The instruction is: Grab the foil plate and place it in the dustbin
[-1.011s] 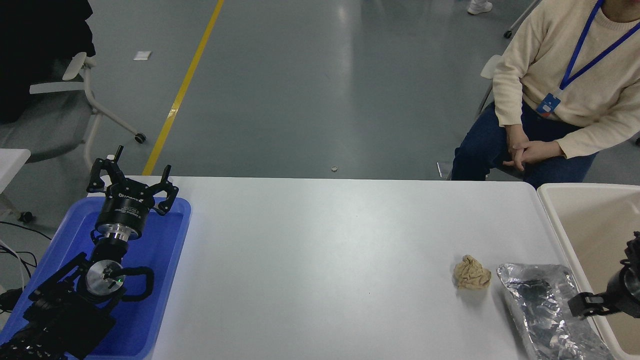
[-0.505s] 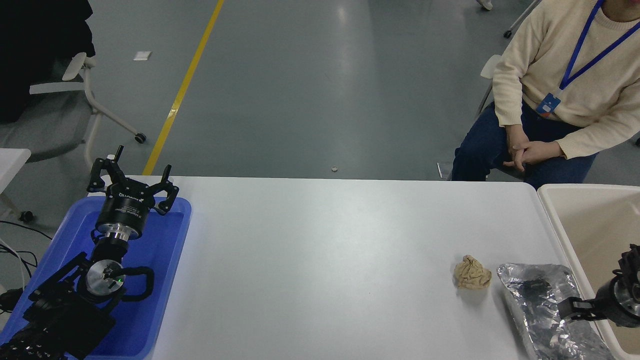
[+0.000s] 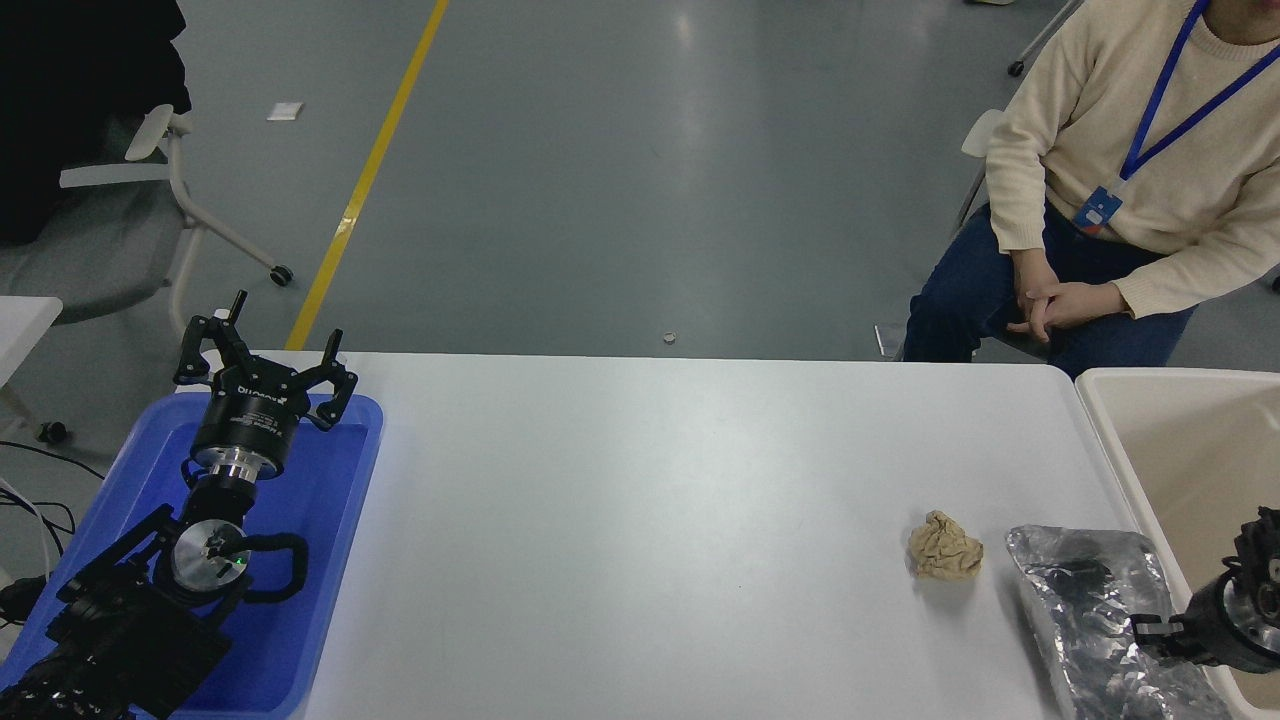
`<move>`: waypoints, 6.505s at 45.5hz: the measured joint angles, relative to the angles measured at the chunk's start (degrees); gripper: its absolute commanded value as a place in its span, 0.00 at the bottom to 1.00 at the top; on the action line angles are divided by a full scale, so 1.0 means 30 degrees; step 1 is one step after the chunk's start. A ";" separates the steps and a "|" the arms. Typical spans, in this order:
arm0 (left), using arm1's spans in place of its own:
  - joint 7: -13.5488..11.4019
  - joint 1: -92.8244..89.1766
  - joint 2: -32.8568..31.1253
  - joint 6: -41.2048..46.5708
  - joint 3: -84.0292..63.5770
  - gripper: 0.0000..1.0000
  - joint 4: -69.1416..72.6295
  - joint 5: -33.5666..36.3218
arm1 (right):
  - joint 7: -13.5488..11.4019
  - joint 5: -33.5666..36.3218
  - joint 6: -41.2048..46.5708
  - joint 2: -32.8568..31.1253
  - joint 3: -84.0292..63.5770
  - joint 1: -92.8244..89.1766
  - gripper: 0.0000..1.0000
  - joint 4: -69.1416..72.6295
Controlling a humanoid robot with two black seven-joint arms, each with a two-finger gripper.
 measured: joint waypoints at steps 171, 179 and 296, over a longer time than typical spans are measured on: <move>0.0003 -0.0002 0.0001 -0.0003 0.0002 1.00 0.0003 0.0001 | 0.0007 0.9098 -0.2135 -0.3923 -0.3907 0.4006 0.00 -0.5637; 0.0002 -0.0007 0.0000 -0.0027 0.0000 1.00 0.0001 -0.0002 | -0.0014 0.9203 -0.3349 -0.2617 -0.0638 -0.0229 0.00 -0.8996; 0.0004 -0.0012 0.0002 0.0001 0.0000 1.00 0.0005 -0.0002 | 0.0132 0.7375 -0.4423 -0.2698 -0.2976 0.3109 1.00 0.0170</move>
